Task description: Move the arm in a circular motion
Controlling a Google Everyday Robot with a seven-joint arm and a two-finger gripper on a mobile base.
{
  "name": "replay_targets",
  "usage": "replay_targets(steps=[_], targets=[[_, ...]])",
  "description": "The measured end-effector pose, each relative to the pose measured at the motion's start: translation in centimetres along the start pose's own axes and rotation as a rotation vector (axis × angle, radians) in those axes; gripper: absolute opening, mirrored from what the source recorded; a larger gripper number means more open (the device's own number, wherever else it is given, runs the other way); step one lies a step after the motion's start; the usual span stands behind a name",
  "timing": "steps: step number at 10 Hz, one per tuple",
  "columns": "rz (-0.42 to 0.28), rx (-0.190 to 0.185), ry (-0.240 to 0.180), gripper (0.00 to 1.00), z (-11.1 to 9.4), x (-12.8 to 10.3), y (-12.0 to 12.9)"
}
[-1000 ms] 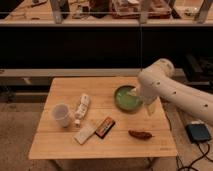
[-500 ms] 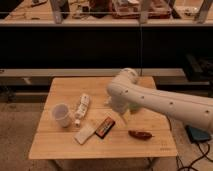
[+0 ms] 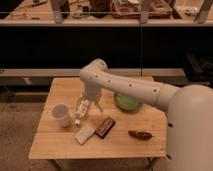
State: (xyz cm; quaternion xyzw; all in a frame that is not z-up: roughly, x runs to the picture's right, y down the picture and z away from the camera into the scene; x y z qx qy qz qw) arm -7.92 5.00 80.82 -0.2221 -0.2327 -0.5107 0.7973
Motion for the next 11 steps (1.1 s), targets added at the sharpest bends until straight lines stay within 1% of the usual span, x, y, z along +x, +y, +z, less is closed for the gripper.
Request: replay_targets(steps=[1,2,3,4,5,6,7,8,9,10,11], targets=[[0.001,0.010,0.031,0.80,-1.1,3.0,-0.6],[0.021,0.031,0.082,0.80,-3.2,7.1,-0.7],[0.049,0.046,0.115,0.80,-4.5,9.8,-0.1],[0.085,0.057,0.150,0.80,-5.8,12.3,1.1],[0.143,0.073,0.192,0.80,-7.4,15.2,3.3],[0.233,0.092,0.247,0.80,-9.5,18.1,7.1],[0.292,0.101,0.277,0.80,-10.7,19.3,9.6],[0.368,0.107,0.312,0.80,-12.0,20.2,13.0],[0.466,0.109,0.352,0.80,-13.5,20.3,17.6],[0.533,0.106,0.375,0.80,-14.3,19.5,20.9],[0.582,0.101,0.387,0.80,-14.7,18.1,23.3]])
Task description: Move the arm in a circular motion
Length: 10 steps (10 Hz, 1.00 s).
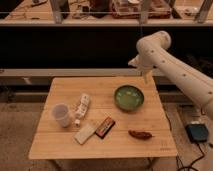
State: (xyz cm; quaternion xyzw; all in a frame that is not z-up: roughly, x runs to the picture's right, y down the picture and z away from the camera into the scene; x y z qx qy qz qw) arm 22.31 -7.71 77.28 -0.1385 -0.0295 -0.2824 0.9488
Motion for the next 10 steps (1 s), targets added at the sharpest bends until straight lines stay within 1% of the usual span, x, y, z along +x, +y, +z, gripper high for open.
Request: replay_targets(steps=[1,2,3,5,6,7,8,10], targets=[[0.046,-0.015,-0.008,0.80,-0.9,-1.7,3.7],[0.058,-0.035,-0.053,0.80,-1.2,-5.3,6.3],[0.048,-0.059,-0.099,0.80,-1.3,-9.2,8.5],[-0.011,-0.114,-0.209,0.80,-1.0,-17.8,12.0],[-0.047,-0.130,-0.256,0.80,-0.9,-21.3,13.0],[-0.085,-0.141,-0.300,0.80,-0.8,-24.4,13.3],[-0.145,-0.146,-0.352,0.80,-0.7,-27.9,12.9],[-0.246,-0.136,-0.417,0.80,-0.2,-31.7,10.5]])
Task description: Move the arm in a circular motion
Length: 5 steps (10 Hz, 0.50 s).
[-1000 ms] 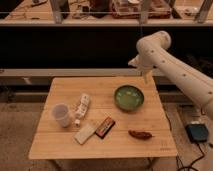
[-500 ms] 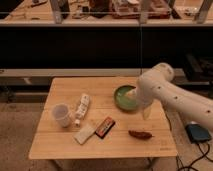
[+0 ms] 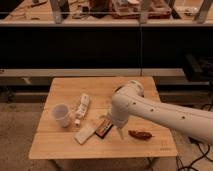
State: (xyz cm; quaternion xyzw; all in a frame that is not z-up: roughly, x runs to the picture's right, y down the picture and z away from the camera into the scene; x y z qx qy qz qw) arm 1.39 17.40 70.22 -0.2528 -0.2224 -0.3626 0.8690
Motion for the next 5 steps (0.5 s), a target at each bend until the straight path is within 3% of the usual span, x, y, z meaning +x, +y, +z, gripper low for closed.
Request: replay_targets(steps=[1,3,4,5], targets=[[-0.081,0.004,-0.036,0.80,0.9,-1.2,-3.2],[-0.208,0.014,-0.075,0.80,2.3,-1.4,-9.0],[-0.268,0.021,-0.079,0.80,3.0,-0.5,-12.4],[-0.312,0.035,-0.066,0.80,3.2,2.0,-15.6]])
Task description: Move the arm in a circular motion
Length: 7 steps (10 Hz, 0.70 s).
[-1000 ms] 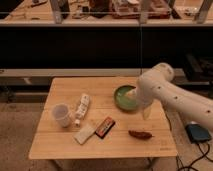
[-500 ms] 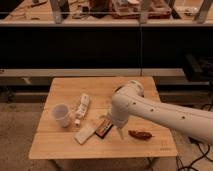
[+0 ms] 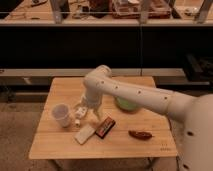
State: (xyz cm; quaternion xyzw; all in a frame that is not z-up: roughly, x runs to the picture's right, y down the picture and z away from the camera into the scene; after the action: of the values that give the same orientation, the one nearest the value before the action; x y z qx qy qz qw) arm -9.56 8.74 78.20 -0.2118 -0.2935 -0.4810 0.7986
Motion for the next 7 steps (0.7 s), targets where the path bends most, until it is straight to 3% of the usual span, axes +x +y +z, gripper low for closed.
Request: replay_targets(steps=[2,3,5,7], targets=[[-0.029,0.050,0.070,0.80,-1.8,8.9,-1.7],[-0.012,0.096,0.128,0.80,-4.0,14.3,-0.9],[0.055,0.164,0.227,0.80,-8.2,21.2,2.7],[0.186,0.230,0.349,0.80,-13.9,27.1,9.9]])
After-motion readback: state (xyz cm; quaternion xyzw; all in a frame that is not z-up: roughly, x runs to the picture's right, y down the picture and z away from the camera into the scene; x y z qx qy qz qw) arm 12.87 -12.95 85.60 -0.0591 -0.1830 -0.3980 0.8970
